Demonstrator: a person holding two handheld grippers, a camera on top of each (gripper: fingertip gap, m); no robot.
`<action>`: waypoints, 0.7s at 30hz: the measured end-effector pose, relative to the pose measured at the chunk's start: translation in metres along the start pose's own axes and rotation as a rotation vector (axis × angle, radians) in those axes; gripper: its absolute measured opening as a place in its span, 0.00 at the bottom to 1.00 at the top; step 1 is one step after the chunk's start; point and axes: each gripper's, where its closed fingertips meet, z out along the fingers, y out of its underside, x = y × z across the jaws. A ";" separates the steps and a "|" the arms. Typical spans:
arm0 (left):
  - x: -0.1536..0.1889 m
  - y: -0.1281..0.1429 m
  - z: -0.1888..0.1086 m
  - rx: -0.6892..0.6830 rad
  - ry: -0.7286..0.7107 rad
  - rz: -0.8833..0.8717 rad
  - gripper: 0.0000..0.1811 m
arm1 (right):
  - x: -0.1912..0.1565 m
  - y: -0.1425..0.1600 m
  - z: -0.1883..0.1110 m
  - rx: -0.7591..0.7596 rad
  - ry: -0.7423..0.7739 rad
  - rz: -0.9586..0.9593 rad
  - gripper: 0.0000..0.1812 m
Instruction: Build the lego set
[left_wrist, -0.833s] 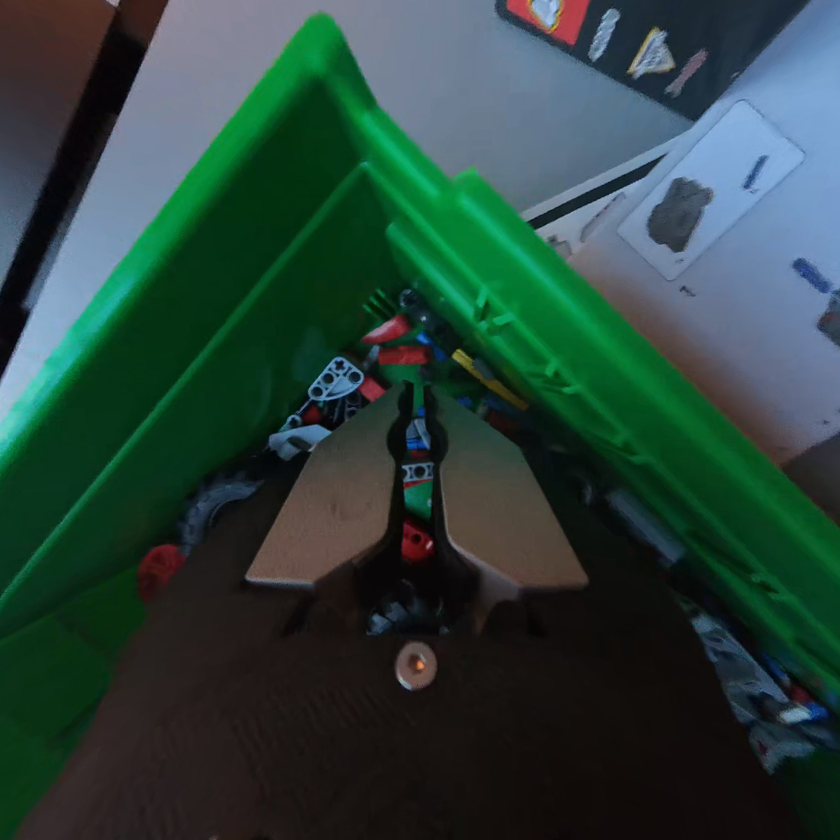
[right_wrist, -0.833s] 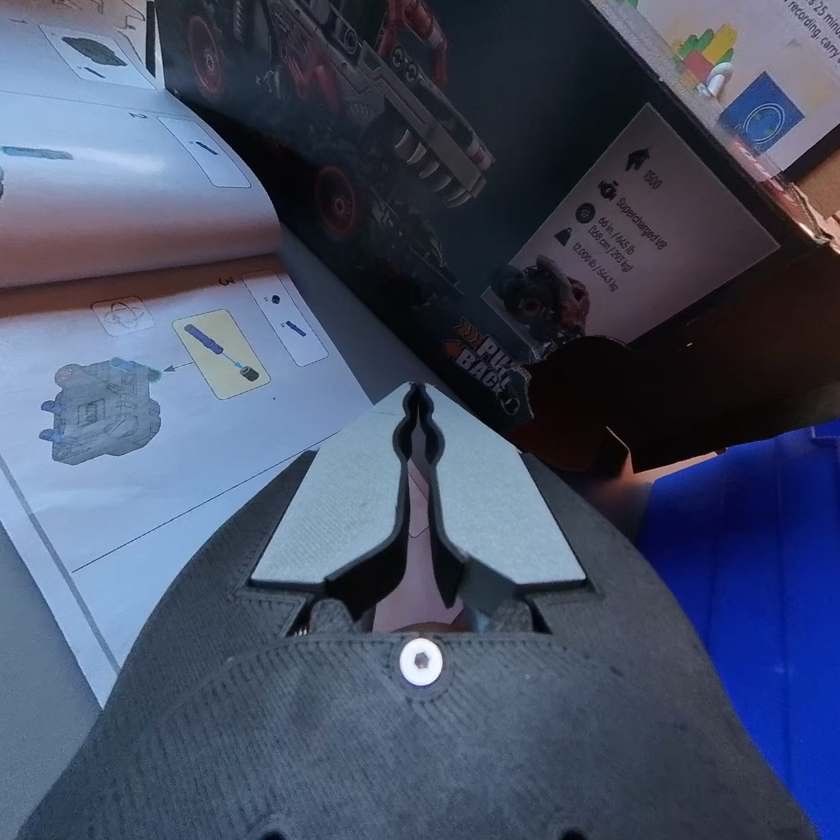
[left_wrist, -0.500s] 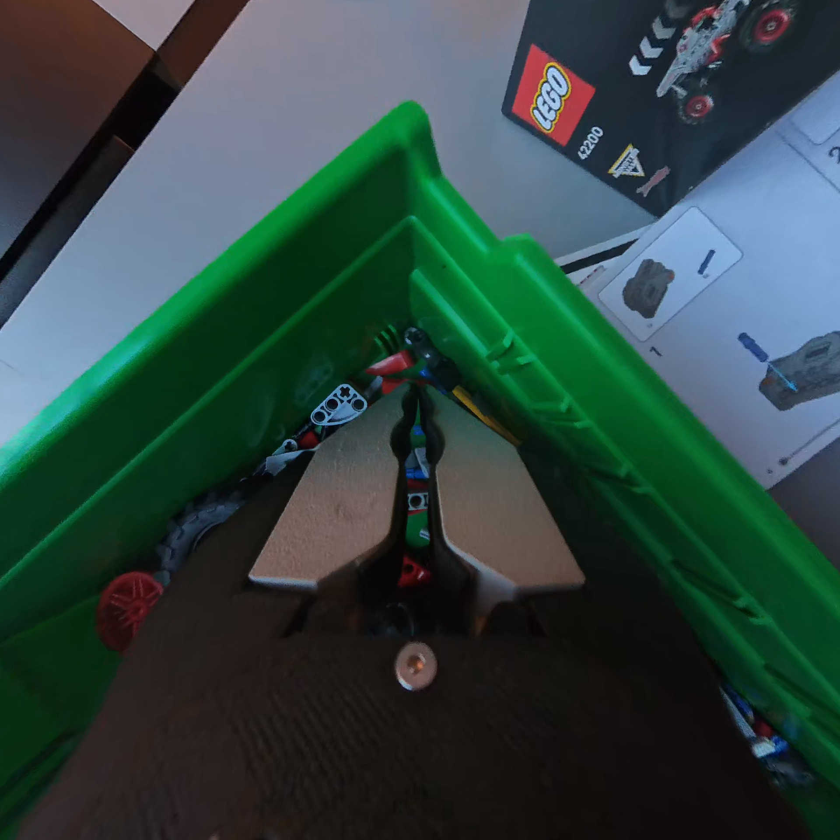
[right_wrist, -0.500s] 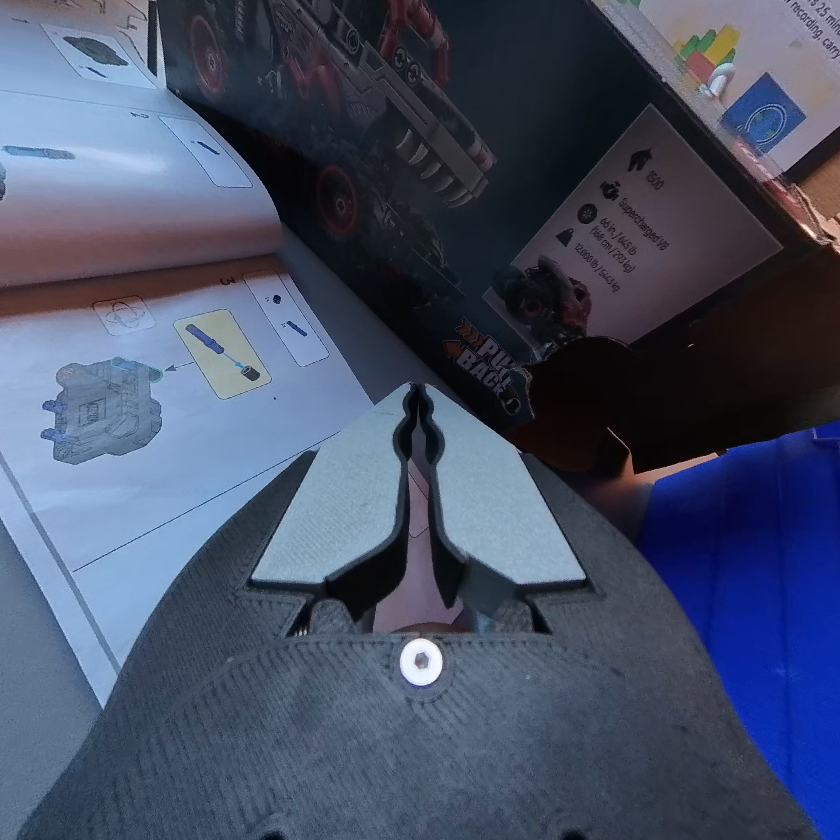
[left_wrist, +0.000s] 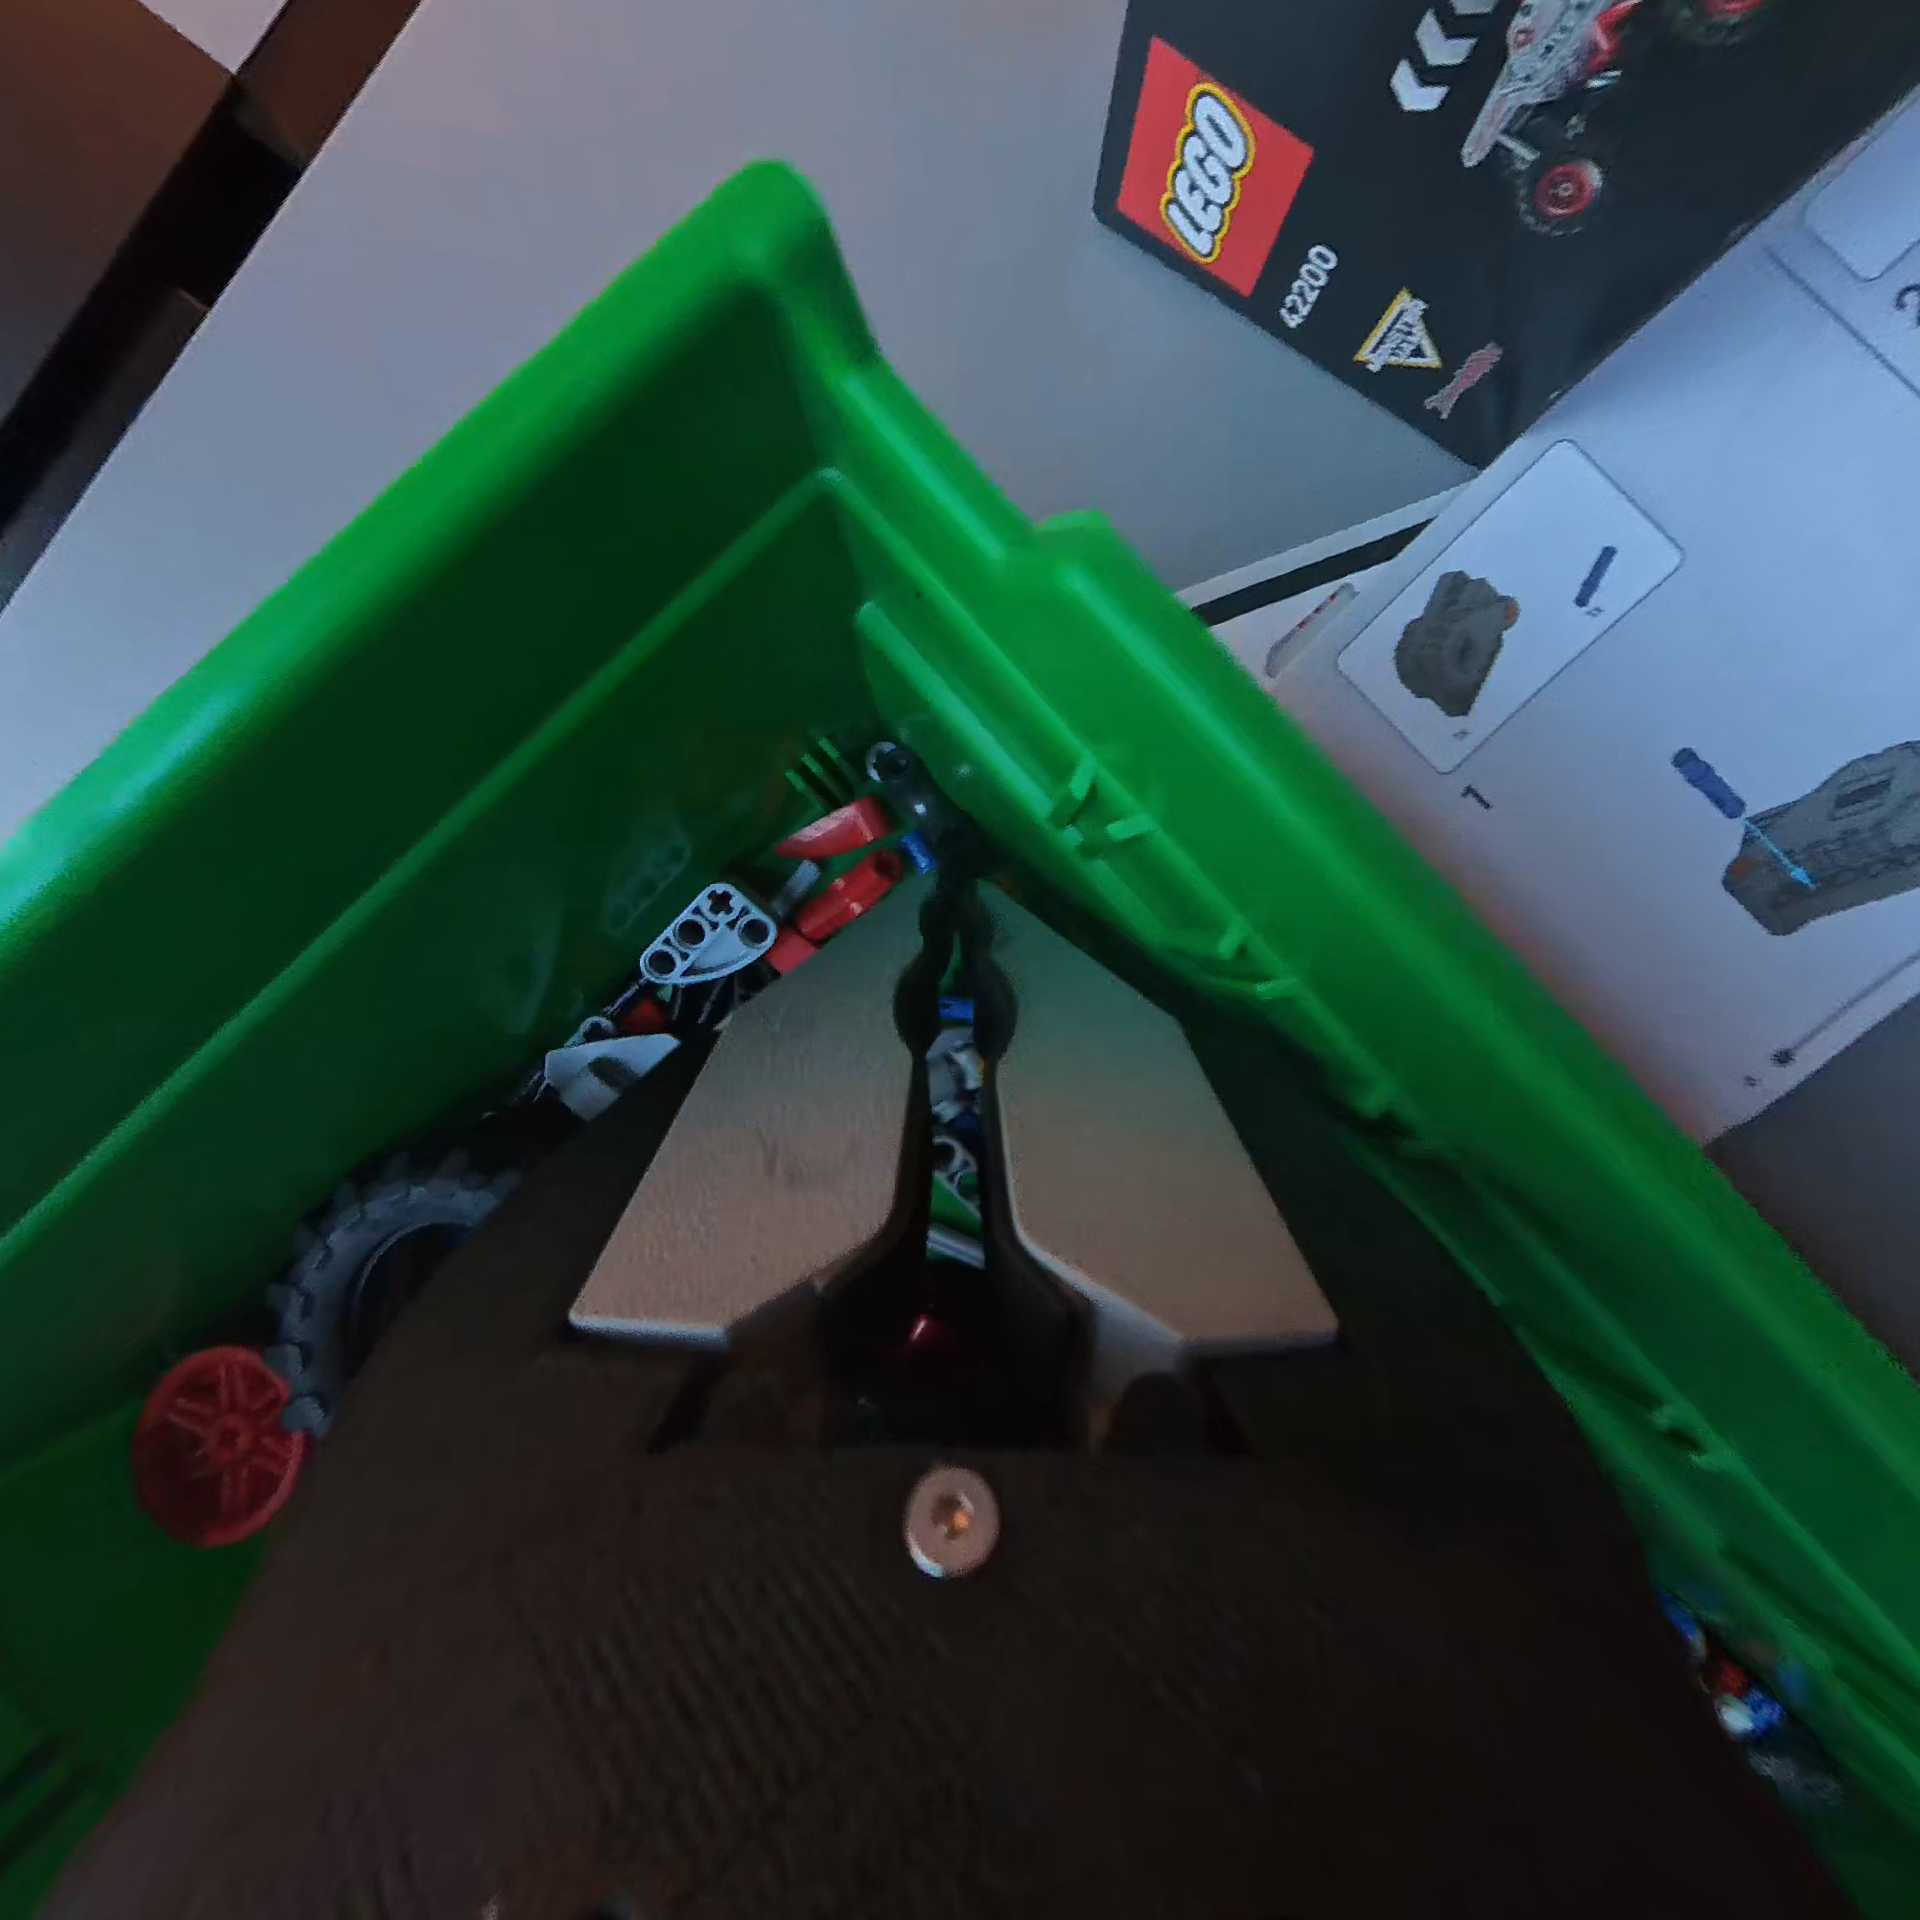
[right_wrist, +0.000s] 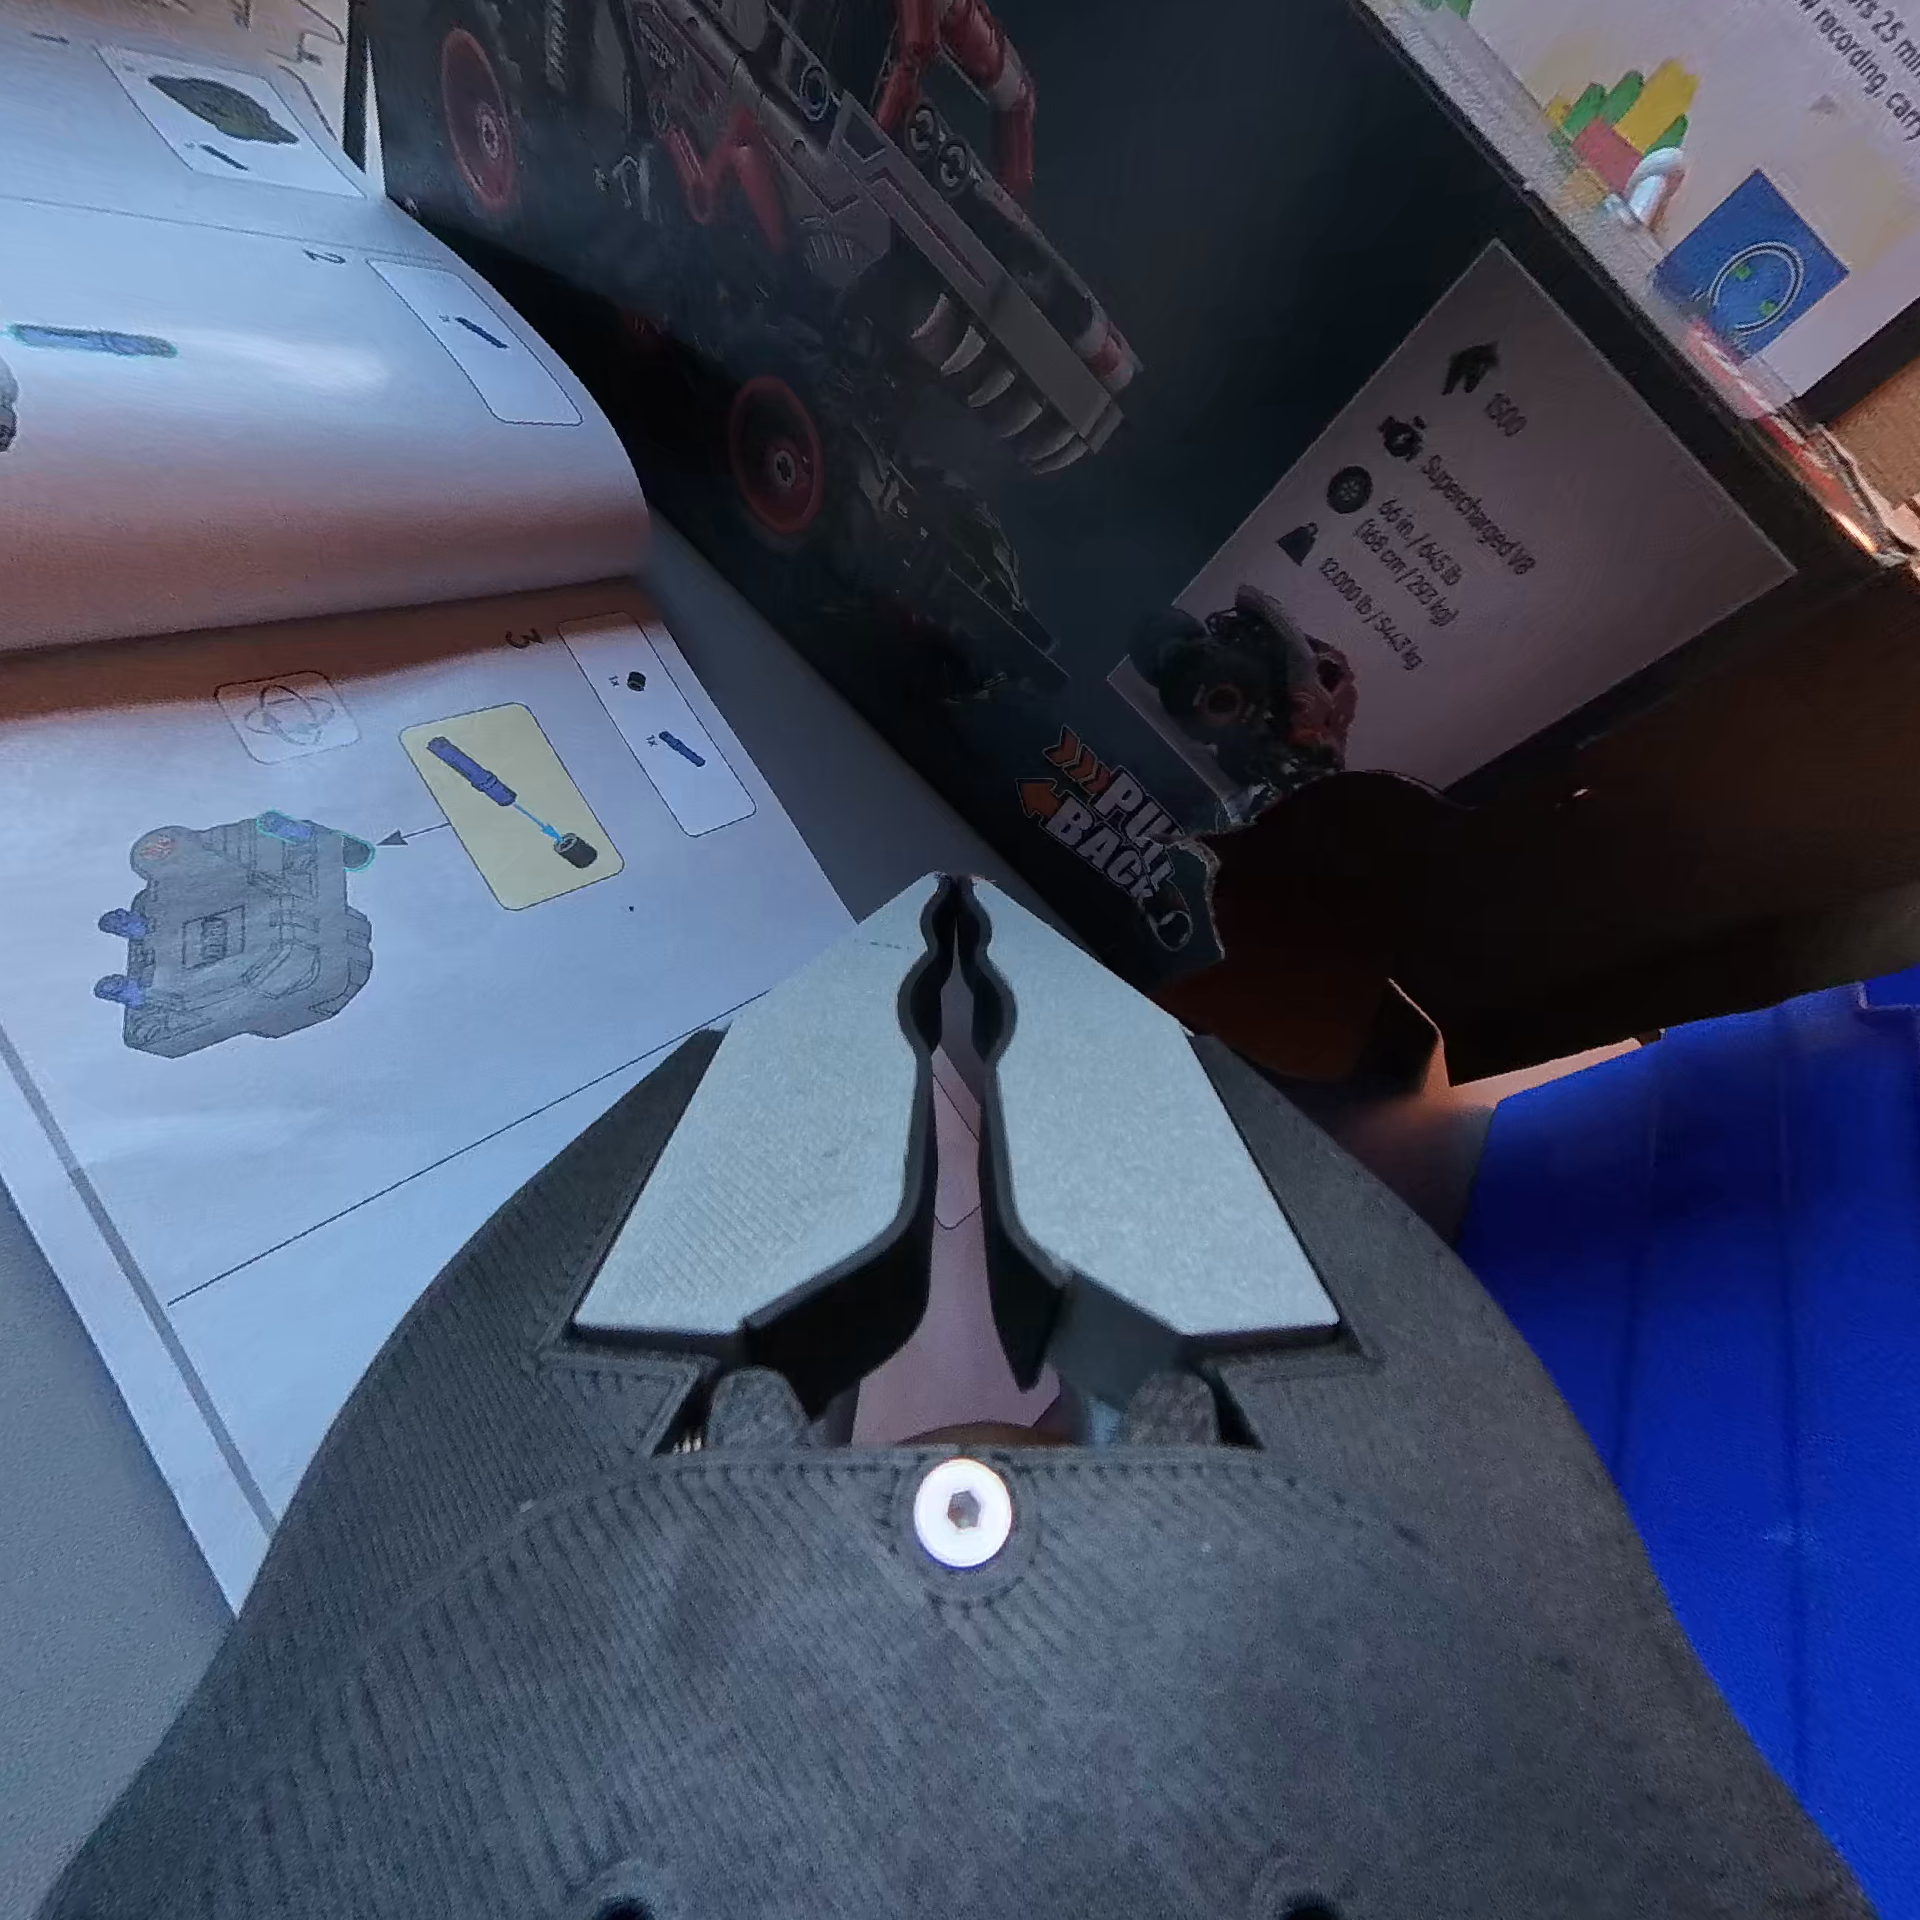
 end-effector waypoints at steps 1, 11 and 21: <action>-0.002 0.000 -0.001 0.001 0.011 -0.017 0.00 | 0.000 0.000 0.000 0.000 0.000 -0.001 0.00; -0.001 -0.010 -0.010 0.077 0.123 -0.137 0.00 | -0.001 0.000 0.000 0.000 -0.003 -0.003 0.00; -0.002 -0.005 0.004 0.030 0.019 -0.079 0.04 | -0.001 0.000 0.000 0.001 -0.001 -0.003 0.00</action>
